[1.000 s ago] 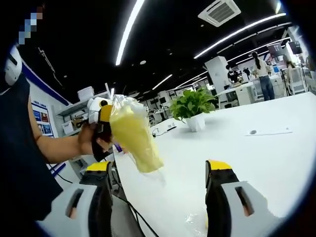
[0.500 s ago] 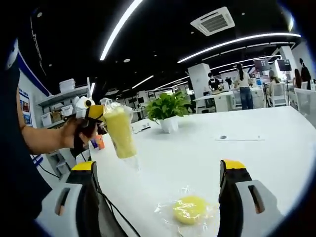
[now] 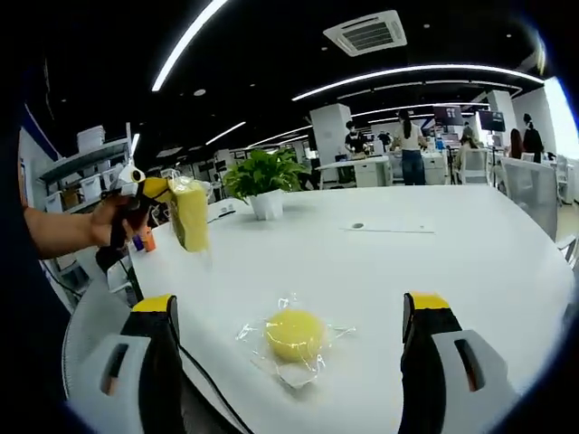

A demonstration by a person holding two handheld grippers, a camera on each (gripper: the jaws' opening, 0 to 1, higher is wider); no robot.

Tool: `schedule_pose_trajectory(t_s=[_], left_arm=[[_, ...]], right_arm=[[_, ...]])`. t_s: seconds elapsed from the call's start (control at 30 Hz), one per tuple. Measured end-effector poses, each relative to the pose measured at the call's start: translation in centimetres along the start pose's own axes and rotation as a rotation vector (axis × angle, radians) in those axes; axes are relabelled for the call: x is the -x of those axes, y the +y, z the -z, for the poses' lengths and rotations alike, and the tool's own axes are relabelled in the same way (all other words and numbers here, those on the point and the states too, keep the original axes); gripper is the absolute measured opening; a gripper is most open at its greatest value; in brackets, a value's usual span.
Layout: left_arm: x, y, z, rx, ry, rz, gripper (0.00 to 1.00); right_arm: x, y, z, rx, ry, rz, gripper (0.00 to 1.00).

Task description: Compare the silicone blocks by pressing each to a similar depth, holding the contact briefly, and releasing to observe deformation and rebound differences across the visible hardness samples.

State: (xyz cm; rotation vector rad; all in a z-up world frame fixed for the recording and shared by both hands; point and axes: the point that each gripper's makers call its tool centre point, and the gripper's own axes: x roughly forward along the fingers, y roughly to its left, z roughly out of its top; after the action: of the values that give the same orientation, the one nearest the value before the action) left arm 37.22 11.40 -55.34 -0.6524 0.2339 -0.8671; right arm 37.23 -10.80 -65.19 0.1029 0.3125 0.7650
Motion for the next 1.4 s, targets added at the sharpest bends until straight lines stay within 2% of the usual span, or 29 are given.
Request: schedule_pose_trajectory(t_s=[0.13, 0.4, 0.63, 0.87, 1.13, 1.4], left_arm=[[0.1, 0.9, 0.7, 0.003, 0.007, -0.021, 0.0], [0.5, 3.1, 2.0, 0.08, -0.005, -0.067, 0.0], [0.5, 4.6, 4.5, 0.119, 0.037, -0.098, 0.0], [0.7, 7.0, 6.1, 0.191, 0.033, -0.15, 0.0], [0.5, 9.2, 7.6, 0.275, 0.053, -0.171, 0.0], [1.3, 11.8, 8.2, 0.331, 0.016, -0.238, 0.0]], right_arm=[[0.5, -0.3, 0.2, 0.003, -0.005, 0.01, 0.96], [1.1, -0.9, 1.4, 0.043, 0.021, 0.041, 0.96], [1.9, -1.4, 2.3, 0.019, 0.035, 0.062, 0.96], [2.5, -1.2, 3.0, 0.007, 0.048, 0.07, 0.96], [3.1, -1.3, 4.0, -0.014, 0.069, 0.082, 0.96], [3.0, -1.1, 4.4, -0.024, 0.076, 0.083, 0.96]])
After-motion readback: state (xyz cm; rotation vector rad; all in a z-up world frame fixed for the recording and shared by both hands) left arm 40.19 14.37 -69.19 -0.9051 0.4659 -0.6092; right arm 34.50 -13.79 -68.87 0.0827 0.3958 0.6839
